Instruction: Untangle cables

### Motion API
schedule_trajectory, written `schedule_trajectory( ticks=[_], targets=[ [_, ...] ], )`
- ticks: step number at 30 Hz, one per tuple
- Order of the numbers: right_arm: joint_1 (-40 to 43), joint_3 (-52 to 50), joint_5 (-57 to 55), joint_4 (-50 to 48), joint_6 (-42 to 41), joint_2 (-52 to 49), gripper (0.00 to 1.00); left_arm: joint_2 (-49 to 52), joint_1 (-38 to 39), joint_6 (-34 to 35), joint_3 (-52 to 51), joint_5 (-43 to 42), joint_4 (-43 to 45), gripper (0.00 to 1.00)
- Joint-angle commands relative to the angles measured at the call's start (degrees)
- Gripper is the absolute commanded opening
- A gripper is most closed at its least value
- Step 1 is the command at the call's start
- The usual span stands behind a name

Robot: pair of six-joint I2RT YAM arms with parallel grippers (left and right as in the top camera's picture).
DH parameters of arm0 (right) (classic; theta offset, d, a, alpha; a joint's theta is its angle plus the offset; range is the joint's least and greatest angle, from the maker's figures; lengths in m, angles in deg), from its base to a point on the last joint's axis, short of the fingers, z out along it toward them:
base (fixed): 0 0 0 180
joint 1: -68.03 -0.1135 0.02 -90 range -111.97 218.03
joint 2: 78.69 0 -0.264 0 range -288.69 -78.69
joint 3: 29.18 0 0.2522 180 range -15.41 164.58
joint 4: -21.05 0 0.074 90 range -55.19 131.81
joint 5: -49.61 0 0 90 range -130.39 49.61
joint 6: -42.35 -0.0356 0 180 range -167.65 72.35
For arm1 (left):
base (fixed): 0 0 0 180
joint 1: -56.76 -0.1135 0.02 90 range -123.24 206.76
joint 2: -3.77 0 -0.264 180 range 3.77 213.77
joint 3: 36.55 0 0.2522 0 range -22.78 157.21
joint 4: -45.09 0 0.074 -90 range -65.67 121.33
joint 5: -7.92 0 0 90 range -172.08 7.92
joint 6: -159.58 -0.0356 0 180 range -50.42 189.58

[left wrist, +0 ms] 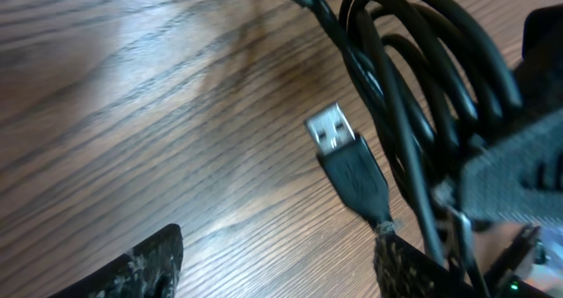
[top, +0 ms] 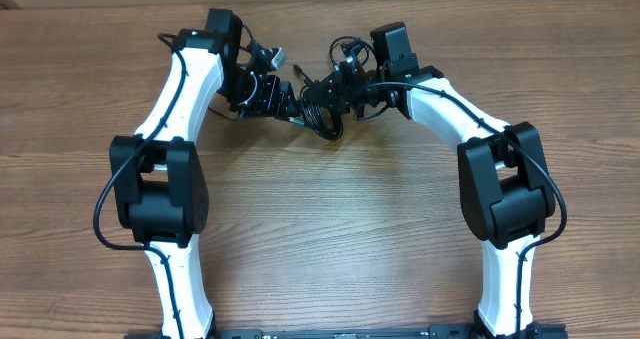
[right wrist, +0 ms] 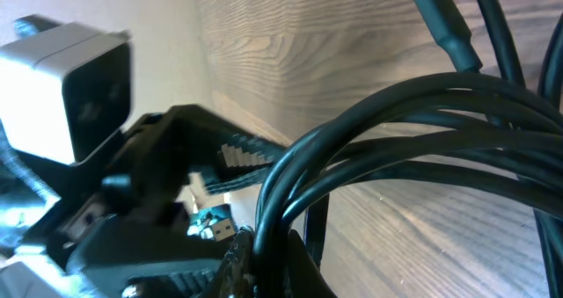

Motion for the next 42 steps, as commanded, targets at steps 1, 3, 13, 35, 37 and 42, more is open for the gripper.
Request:
schedule_trajectory(
  ticks=[1, 3, 13, 35, 37, 42],
  targets=[
    [0.6, 0.5, 4.5, -0.7, -0.9, 3.0, 0.04, 2.5, -0.1, -1.0, -0.3, -5.3, 0.8, 0.67],
    [0.6, 0.5, 5.6, -0.6, -0.8, 3.0, 0.04, 3.0, -0.3, -0.2, -0.3, -6.0, 1.2, 0.67],
    [0.6, 0.5, 5.7, -0.6, -0.8, 3.0, 0.04, 3.8, -2.2, 0.2, -0.3, -11.1, 0.5, 0.72],
    [0.7, 0.5, 6.1, -0.6, -0.9, 3.0, 0.04, 3.9, -3.1, 2.9, -3.4, -17.6, 4.1, 0.75],
    [0.7, 0.5, 6.1, -0.6, -0.9, 3.0, 0.04, 3.9, -2.9, 4.5, -4.4, -17.6, 5.5, 0.75],
    [0.7, 0.5, 6.1, -0.6, -0.9, 3.0, 0.04, 3.9, -2.4, 7.8, -7.3, -18.3, 9.0, 0.69]
  ],
)
